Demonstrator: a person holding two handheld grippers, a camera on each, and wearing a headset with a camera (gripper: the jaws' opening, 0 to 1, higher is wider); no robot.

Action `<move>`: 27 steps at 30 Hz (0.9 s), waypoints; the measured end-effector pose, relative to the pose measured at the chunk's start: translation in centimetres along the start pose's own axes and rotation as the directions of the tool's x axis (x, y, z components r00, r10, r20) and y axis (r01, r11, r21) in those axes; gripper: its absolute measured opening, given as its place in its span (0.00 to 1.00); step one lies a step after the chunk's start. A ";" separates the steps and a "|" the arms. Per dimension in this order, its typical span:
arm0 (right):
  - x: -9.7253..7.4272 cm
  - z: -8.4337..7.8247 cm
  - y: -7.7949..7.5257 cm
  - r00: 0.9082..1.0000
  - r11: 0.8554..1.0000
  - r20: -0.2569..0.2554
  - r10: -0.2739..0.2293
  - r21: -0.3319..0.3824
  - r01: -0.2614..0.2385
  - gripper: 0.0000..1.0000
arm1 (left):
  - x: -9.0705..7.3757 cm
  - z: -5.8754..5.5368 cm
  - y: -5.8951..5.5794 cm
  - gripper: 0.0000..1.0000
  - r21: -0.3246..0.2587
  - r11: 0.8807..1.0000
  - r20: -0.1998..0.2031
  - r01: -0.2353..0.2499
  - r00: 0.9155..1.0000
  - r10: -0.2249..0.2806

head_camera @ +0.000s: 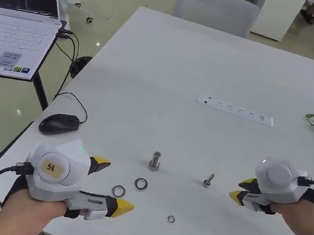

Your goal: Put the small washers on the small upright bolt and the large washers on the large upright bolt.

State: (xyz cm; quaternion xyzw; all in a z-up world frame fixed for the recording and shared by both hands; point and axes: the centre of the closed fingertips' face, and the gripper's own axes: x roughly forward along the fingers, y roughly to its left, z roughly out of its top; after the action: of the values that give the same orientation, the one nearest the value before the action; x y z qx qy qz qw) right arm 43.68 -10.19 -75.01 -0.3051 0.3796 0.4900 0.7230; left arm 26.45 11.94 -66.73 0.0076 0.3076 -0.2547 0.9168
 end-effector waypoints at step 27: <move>3.3 -1.1 8.7 0.986 0.985 -0.042 0.164 -0.053 -0.166 0.24 | 0.4 0.0 -0.7 0.66 0.024 0.999 -0.012 0.031 0.999 -0.031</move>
State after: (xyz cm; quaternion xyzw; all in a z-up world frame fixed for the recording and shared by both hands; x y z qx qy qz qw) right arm 35.97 -6.59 -78.99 -0.3021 0.4031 0.5527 0.6639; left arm 26.42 11.17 -66.92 0.0152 0.3100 -0.2725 0.9107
